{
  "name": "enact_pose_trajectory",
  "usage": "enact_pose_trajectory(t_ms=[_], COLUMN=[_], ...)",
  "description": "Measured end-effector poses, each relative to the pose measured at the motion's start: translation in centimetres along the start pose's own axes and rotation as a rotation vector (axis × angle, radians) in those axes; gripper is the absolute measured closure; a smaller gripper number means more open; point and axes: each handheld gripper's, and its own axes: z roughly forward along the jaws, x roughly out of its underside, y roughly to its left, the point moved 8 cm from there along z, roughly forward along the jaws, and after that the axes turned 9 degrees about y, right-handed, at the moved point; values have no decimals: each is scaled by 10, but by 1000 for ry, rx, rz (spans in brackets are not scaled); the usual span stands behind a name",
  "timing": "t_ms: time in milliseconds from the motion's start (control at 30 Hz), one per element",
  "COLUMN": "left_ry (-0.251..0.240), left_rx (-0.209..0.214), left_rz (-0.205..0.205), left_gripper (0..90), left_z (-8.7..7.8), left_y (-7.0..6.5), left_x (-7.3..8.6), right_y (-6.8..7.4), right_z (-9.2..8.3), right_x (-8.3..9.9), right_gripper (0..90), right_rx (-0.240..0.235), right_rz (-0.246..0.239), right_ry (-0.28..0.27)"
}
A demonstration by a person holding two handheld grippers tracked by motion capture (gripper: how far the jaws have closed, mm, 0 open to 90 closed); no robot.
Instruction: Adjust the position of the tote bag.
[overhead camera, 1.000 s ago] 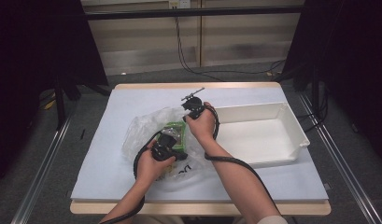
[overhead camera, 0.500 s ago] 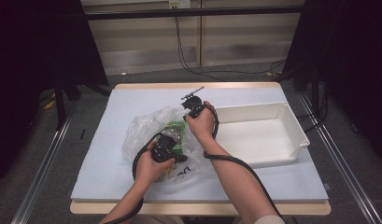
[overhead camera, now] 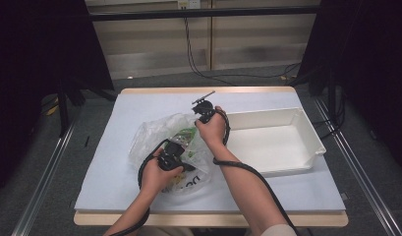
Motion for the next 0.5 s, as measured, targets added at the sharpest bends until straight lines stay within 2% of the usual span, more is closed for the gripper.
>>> enact_pose_trajectory(t_ms=[67,100,133,200,233,333,367,467,500], left_ry=[-20,-11,-34,-45,-46,-70,-61,-74,-78], left_rx=[-4,-21,-31,-56,-65,-87,-98,-125,-121], left_rz=[-3,4,-4,-8,-11,-42,-47,-75,-80], left_gripper=[776,752,734,694,675,672,673,674,678], left_z=[-8,-14,-19,-29,-34,-47,-51,-60,-63], left_y=[1,4,4,8,11,22,27,38,41], left_x=[-2,-2,-5,-7,-8,-10,-10,-12,-13], right_y=[1,2,3,5,7,12,13,18,20], right_z=[-2,-4,-5,-9,-10,-15,-17,-21,-24], right_x=[0,0,0,0,0,1,1,1,1], right_gripper=[893,892,891,886,879,874,875,861,859], right_rx=[-15,-21,-26,-30,-33,-43,-50,-60,-61], right_rz=[4,0,-7,-22,-11,-15,-17,-26,-26], right_ry=[-12,-15,-23,-35,-39,-47,-53,-66,-65])
